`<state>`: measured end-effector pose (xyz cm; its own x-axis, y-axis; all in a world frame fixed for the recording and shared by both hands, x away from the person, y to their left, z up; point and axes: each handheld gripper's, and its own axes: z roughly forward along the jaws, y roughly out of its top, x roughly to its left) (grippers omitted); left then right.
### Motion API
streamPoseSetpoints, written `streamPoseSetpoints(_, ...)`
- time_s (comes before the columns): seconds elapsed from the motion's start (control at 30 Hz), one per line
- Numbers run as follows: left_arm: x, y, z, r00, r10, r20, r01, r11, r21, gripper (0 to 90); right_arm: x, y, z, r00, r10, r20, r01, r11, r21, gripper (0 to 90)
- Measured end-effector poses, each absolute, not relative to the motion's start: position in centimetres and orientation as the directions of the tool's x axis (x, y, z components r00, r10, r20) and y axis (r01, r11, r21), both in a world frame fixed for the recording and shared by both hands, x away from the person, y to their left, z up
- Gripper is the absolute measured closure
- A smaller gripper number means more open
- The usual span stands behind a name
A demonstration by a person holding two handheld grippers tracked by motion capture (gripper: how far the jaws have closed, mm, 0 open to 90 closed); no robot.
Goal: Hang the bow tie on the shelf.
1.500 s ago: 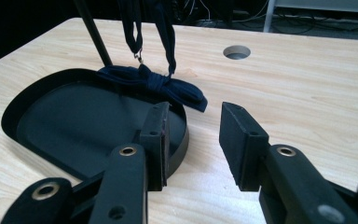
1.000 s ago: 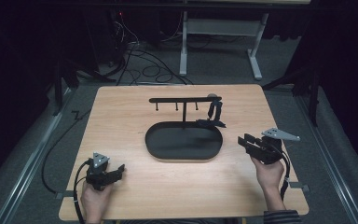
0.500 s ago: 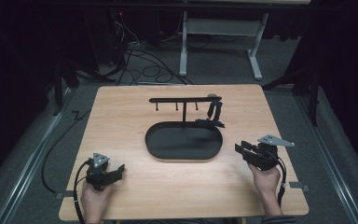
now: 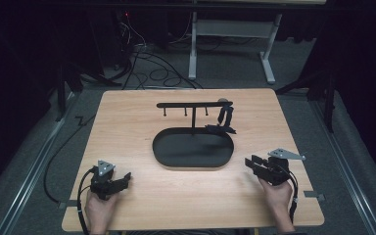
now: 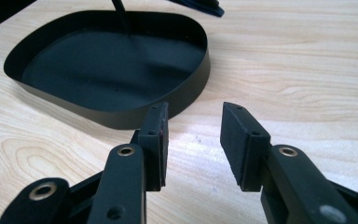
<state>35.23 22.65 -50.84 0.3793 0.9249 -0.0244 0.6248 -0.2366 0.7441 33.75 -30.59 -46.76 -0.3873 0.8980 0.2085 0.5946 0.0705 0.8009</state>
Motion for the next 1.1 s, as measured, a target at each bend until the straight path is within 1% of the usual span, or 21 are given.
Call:
streamPoseSetpoints(0.13, 35.2, 22.6, -50.8, 0.378, 0.925, -0.025, 0.625, -0.236, 0.744, 27.4, 33.6, -30.4, -47.2, -0.386, 0.900, 0.203, 0.603, 0.079, 0.794, 63.3)
streamPoseSetpoints(0.33, 35.2, 22.6, -50.8, 0.379, 0.925, -0.024, 0.625, -0.236, 0.744, 27.4, 33.5, -29.6, -48.0, -0.392, 0.911, 0.126, 0.602, 0.150, 0.784, 62.4)
streamPoseSetpoints(0.53, 35.2, 22.6, -50.8, 0.379, 0.925, -0.024, 0.625, -0.237, 0.744, 27.4, 33.6, -29.1, -48.5, -0.392, 0.915, 0.098, 0.610, 0.179, 0.772, 60.9)
streamPoseSetpoints(0.77, 35.2, 22.6, -50.8, 0.379, 0.925, -0.024, 0.625, -0.237, 0.744, 27.4, 34.0, -28.7, -49.2, -0.392, 0.917, 0.072, 0.625, 0.209, 0.752, 57.1)
streamPoseSetpoints(0.87, 35.2, 22.6, -50.8, 0.379, 0.925, -0.023, 0.624, -0.238, 0.744, 27.4, 34.2, -28.5, -50.0, -0.392, 0.918, 0.062, 0.646, 0.227, 0.729, 54.8)
streamPoseSetpoints(0.9, 35.2, 22.6, -50.8, 0.380, 0.925, -0.022, 0.624, -0.239, 0.744, 27.4, 34.1, -28.5, -50.1, -0.396, 0.917, 0.053, 0.631, 0.230, 0.741, 54.7)
streamPoseSetpoints(1.03, 35.2, 22.6, -50.8, 0.380, 0.925, -0.022, 0.624, -0.239, 0.744, 27.3, 33.9, -27.9, -50.2, -0.406, 0.914, -0.011, 0.616, 0.283, 0.736, 52.3)
streamPoseSetpoints(1.1, 35.2, 22.6, -50.9, 0.379, 0.925, -0.026, 0.624, -0.235, 0.745, 27.4, 33.9, -27.8, -50.2, -0.413, 0.911, -0.013, 0.615, 0.289, 0.734, 50.7)
